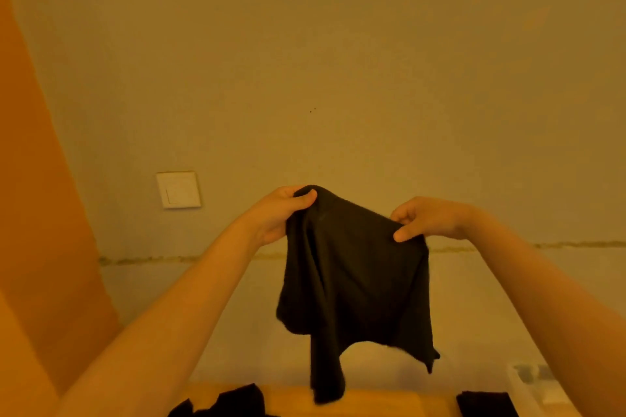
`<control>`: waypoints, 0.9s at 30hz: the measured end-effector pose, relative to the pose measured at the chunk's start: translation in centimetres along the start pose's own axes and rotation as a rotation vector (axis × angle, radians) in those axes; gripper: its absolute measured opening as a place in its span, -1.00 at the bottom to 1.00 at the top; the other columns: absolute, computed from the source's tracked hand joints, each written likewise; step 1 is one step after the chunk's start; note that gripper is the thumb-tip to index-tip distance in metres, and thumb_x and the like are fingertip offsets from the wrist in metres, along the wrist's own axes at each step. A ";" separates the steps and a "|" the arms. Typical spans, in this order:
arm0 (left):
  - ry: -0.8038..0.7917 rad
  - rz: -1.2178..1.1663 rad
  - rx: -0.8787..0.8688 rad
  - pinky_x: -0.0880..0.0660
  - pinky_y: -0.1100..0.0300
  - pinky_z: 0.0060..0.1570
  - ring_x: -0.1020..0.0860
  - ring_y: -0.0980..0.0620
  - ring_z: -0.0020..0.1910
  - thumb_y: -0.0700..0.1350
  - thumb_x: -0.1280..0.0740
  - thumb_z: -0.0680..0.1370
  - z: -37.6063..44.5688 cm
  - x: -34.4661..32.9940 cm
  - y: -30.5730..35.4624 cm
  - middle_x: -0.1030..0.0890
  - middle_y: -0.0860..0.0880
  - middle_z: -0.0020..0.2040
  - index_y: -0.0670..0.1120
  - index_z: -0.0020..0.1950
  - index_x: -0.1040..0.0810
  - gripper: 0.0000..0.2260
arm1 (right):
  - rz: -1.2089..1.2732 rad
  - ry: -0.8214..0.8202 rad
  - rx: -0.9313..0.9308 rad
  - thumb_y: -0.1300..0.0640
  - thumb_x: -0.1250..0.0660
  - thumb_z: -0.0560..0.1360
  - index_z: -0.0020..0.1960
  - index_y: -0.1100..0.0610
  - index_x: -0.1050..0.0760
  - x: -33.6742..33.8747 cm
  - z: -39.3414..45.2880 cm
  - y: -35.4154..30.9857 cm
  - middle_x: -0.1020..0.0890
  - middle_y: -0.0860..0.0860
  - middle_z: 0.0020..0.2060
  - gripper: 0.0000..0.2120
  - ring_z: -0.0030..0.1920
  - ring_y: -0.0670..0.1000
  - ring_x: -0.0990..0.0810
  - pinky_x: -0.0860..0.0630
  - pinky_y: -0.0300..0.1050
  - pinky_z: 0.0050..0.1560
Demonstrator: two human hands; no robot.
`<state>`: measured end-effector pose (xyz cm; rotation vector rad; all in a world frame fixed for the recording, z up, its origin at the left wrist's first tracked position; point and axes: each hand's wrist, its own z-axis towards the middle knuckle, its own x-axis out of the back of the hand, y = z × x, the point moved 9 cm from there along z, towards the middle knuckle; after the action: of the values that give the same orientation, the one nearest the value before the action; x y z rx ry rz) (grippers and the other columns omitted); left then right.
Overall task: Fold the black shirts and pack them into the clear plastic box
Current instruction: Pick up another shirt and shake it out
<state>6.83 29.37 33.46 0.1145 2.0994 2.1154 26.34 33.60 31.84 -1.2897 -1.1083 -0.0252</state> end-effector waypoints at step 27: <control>0.296 0.431 -0.066 -0.54 0.32 -0.28 -0.62 0.16 -0.32 -0.17 -0.25 0.57 -2.8 12.8 3.4 -0.67 0.02 -0.27 -0.06 -0.15 -0.62 -0.83 | 0.563 -0.281 0.090 0.01 -0.64 0.09 -0.11 0.21 -0.57 -3.0 2.7 -0.7 -0.68 0.01 -0.19 -0.52 -0.14 -0.06 -0.65 -0.55 -0.24 -0.13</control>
<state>-6.47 28.74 36.06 0.2848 2.3350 2.5838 22.67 33.79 30.00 -1.5132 -0.9301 0.6340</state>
